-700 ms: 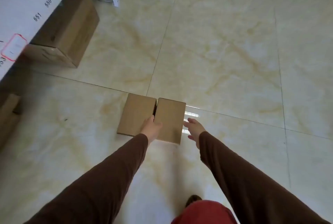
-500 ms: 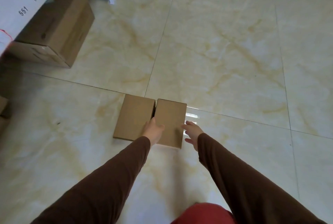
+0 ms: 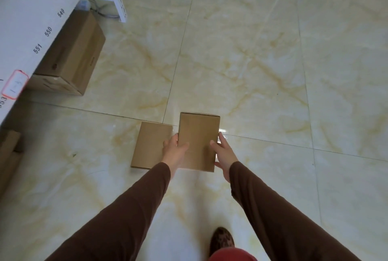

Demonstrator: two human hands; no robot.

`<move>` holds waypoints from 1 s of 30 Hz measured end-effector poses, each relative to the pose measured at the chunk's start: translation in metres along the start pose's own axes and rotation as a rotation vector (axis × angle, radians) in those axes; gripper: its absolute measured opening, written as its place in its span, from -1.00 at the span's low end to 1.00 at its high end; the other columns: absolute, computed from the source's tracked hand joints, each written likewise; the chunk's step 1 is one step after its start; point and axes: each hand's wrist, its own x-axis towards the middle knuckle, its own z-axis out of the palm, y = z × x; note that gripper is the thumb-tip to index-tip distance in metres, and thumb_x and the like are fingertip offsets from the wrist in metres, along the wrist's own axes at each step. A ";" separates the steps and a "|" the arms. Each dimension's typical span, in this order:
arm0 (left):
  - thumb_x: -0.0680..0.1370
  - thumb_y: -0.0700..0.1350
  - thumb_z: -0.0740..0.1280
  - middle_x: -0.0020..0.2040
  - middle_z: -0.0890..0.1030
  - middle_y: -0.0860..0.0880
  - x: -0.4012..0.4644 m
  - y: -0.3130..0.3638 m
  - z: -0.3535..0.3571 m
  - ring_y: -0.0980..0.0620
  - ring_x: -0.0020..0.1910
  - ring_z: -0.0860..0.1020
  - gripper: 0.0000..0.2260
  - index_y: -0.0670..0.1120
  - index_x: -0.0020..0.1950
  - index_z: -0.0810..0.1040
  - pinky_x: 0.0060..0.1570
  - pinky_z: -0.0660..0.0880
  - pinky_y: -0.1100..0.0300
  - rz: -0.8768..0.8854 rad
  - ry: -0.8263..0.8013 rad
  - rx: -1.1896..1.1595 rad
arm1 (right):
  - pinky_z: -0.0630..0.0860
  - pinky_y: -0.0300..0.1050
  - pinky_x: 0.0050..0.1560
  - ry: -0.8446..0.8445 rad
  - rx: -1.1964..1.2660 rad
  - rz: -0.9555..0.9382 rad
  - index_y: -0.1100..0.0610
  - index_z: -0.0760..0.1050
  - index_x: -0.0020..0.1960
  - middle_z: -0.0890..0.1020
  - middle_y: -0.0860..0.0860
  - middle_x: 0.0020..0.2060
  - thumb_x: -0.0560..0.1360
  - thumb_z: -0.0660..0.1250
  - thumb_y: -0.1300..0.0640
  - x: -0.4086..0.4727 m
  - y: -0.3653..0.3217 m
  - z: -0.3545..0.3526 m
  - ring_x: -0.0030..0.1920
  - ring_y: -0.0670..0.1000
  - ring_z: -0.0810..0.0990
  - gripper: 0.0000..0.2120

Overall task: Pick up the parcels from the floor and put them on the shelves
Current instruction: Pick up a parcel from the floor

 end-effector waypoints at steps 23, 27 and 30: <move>0.63 0.11 0.26 0.14 0.57 -0.05 -0.434 0.459 -0.003 0.04 0.11 0.56 -0.62 -0.10 0.34 0.44 0.33 0.47 0.07 0.228 -0.153 -0.312 | 0.43 -0.07 0.04 0.192 0.225 -0.378 -0.02 0.45 0.29 0.55 0.00 0.18 0.57 0.29 -0.12 -0.413 -0.393 -0.157 0.06 -0.05 0.52 -0.66; 0.65 -0.10 0.19 0.03 0.60 -0.03 -0.436 0.507 0.001 0.03 0.01 0.51 -0.79 -0.08 0.13 0.61 0.27 0.46 0.14 0.319 -0.207 -0.321 | 0.39 -0.21 -0.04 0.082 0.180 -0.464 -0.20 0.49 0.38 0.61 -0.14 0.24 0.61 0.17 0.02 -0.417 -0.440 -0.175 0.19 -0.14 0.54 -0.62; 0.64 -0.15 0.17 0.08 0.55 -0.04 -0.412 0.541 0.004 0.03 -0.02 0.48 -0.77 -0.12 0.24 0.52 0.20 0.44 0.13 0.335 -0.183 -0.310 | 0.34 -0.26 -0.08 0.091 0.188 -0.478 -0.11 0.53 0.39 0.62 -0.11 0.27 0.56 0.22 0.09 -0.400 -0.472 -0.182 0.19 -0.18 0.54 -0.58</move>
